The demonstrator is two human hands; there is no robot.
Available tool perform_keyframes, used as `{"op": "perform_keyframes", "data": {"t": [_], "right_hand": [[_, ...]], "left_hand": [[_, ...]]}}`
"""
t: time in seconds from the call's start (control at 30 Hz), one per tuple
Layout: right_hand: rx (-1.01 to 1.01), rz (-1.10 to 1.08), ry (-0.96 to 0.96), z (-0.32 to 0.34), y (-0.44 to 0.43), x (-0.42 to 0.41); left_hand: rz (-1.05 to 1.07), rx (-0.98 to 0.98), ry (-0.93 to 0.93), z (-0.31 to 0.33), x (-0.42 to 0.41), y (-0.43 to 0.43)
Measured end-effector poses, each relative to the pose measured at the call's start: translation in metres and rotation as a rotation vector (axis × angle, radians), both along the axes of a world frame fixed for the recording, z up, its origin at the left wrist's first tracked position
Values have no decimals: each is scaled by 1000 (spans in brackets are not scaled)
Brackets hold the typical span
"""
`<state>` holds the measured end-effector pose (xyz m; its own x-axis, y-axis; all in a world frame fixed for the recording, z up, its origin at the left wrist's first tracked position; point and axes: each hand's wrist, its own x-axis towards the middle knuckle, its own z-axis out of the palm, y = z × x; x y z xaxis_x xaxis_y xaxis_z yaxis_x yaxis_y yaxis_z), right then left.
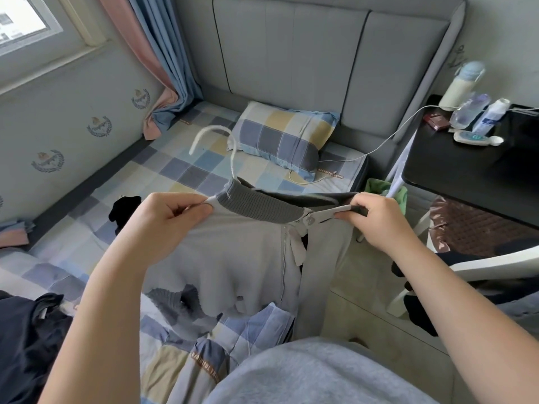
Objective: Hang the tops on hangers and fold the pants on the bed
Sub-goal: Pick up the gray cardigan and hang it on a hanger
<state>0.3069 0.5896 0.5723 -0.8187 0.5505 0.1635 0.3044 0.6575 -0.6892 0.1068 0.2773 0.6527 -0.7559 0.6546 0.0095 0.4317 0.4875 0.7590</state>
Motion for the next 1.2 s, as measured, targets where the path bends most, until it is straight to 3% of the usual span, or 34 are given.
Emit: {"op": "perform_keyframes", "data": {"t": [0.33, 0.47, 0.57, 0.63, 0.83, 0.93, 1.2], "right_hand": [[13, 147, 99, 55, -34, -16], [-70, 302, 188, 72, -65, -29], [-26, 307, 60, 74, -64, -34], [-22, 303, -22, 75, -57, -33], [-396, 359, 79, 82, -36, -14], [-574, 430, 18, 85, -23, -2], [-178, 285, -57, 101, -26, -11]], "left_hand": [[-130, -277, 66, -17, 20, 39], [-96, -81, 135, -21, 51, 63], [-5, 163, 87, -18, 49, 61], [-31, 176, 64, -15, 45, 59], [94, 237, 96, -9, 17, 40], [124, 260, 132, -6, 9, 30], [83, 262, 136, -10, 20, 46]]}}
